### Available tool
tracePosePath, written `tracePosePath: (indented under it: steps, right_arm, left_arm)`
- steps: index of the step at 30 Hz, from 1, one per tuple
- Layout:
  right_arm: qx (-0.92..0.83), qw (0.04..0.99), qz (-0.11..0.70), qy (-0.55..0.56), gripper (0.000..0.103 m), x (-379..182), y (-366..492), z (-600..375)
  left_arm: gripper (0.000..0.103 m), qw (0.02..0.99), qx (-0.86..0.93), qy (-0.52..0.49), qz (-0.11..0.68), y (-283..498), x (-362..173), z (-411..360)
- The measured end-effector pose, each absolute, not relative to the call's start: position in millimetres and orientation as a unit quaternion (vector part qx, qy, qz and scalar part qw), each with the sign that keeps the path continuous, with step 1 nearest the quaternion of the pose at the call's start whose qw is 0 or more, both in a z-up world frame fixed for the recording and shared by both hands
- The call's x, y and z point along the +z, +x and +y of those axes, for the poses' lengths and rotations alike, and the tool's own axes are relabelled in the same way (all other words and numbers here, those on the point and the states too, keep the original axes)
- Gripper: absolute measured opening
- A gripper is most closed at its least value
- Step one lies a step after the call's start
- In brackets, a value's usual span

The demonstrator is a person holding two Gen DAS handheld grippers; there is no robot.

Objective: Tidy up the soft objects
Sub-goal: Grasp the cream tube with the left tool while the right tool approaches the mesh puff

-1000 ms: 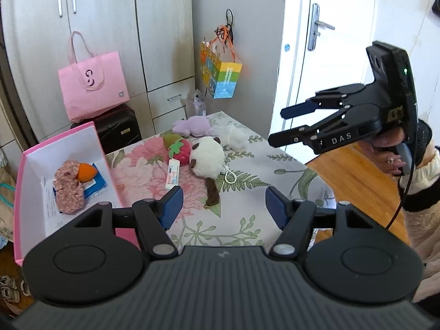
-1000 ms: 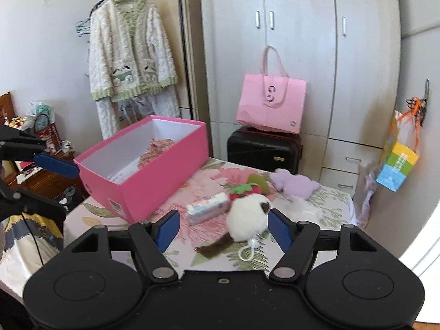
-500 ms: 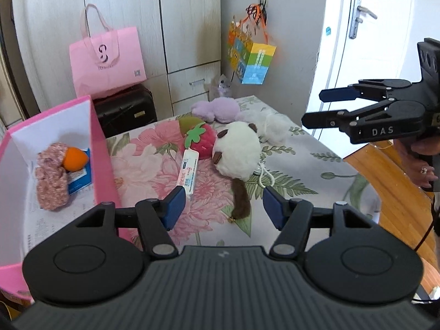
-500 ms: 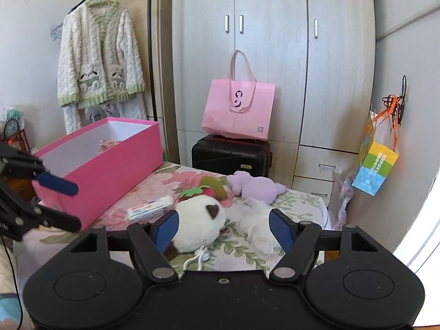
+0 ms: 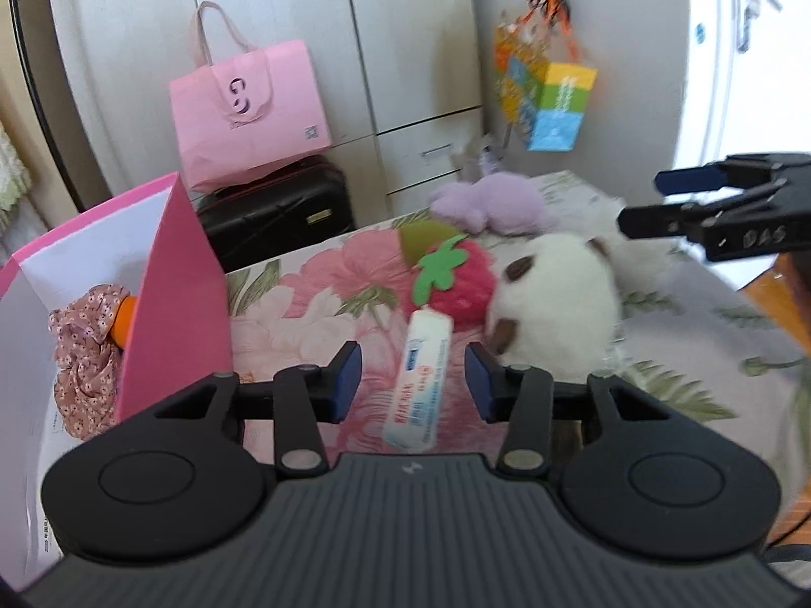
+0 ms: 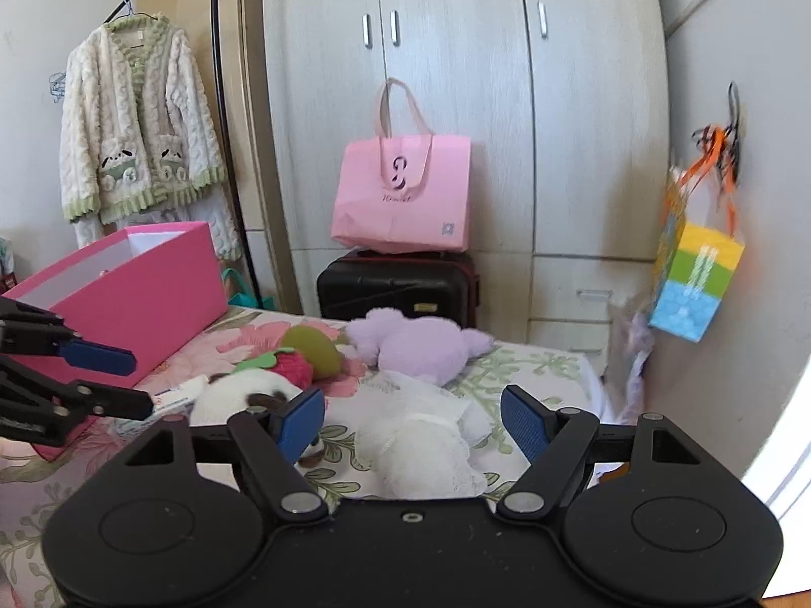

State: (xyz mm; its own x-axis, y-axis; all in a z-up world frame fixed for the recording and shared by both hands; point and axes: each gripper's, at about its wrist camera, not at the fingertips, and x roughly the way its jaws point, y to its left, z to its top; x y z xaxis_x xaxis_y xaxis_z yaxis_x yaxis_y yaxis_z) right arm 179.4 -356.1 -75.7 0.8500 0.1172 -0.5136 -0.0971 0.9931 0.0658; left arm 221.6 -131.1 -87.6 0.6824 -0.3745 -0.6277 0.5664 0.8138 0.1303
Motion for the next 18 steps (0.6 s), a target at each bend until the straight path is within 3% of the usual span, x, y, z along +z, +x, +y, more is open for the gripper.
tracePosePath:
  steps: [8,12,18]
  right_arm:
    - [0.058,0.949,0.307,0.034,0.081,-101.2,206.1,-361.2]
    - [0.057,0.944,0.321,0.046,0.080,-111.4,211.0,-364.7]
    - [0.066,0.941,0.325,0.063,0.048,-119.3,207.1,-368.2]
  left_arm:
    - [0.028,0.894,-0.273,0.121,0.334,239.6,-115.2,-132.7]
    - [0.026,0.895,-0.267,0.104,0.342,243.0,-122.8,-131.4]
    - [0.024,0.905,-0.252,0.123,0.320,236.9,-130.4,-138.5]
